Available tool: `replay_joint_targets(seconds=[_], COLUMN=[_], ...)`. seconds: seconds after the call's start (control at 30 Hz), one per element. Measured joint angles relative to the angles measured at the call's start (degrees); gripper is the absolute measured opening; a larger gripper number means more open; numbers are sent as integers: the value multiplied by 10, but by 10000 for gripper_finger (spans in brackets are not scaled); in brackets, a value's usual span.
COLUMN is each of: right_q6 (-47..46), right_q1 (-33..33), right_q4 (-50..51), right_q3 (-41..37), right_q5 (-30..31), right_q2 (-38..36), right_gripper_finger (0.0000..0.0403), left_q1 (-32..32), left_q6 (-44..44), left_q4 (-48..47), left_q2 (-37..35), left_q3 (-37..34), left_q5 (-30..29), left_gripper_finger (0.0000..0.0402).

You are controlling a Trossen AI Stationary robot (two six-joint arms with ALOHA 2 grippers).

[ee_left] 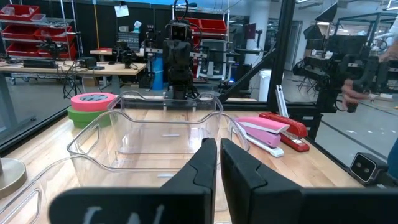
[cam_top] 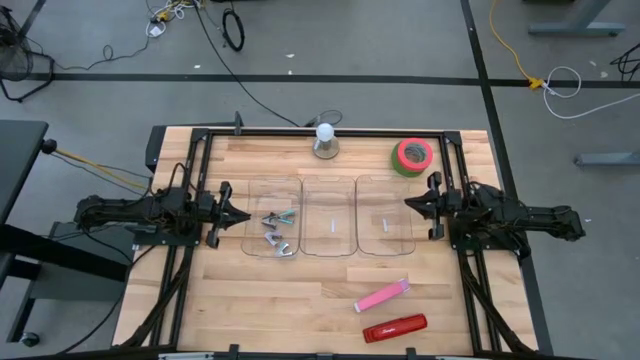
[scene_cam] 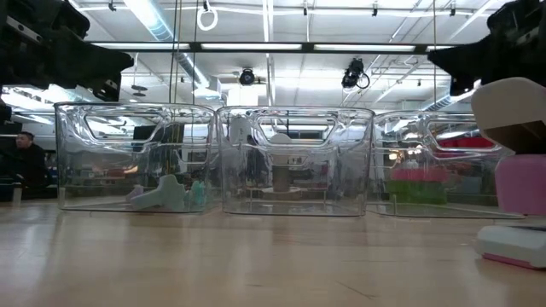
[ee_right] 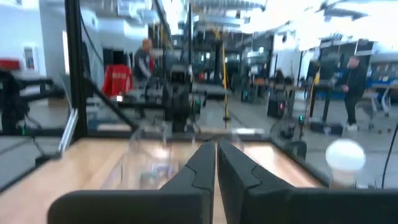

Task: Pick and place Stapler, Stapler remover, tape
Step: Put the pink tape into the middle transparent bin

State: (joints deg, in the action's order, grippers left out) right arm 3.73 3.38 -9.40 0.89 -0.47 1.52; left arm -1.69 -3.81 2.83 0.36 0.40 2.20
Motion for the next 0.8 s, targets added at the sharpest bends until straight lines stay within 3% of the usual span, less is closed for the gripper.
replay_joint_targets(seconds=[0.37,0.6,0.8], right_q6=[-17,-17,-23], right_q1=[0,0,0], right_q4=[-95,-95,-89], right_q3=[3,45,100], right_q5=[11,58,61], right_q2=[0,5,31], right_gripper_finger=[22,22,22], left_q1=[0,0,0], left_q6=[0,0,0], left_q4=[0,0,0], left_q2=[0,0,0], left_q3=[0,0,0], left_q5=[0,0,0], left_gripper_finger=[25,25,25])
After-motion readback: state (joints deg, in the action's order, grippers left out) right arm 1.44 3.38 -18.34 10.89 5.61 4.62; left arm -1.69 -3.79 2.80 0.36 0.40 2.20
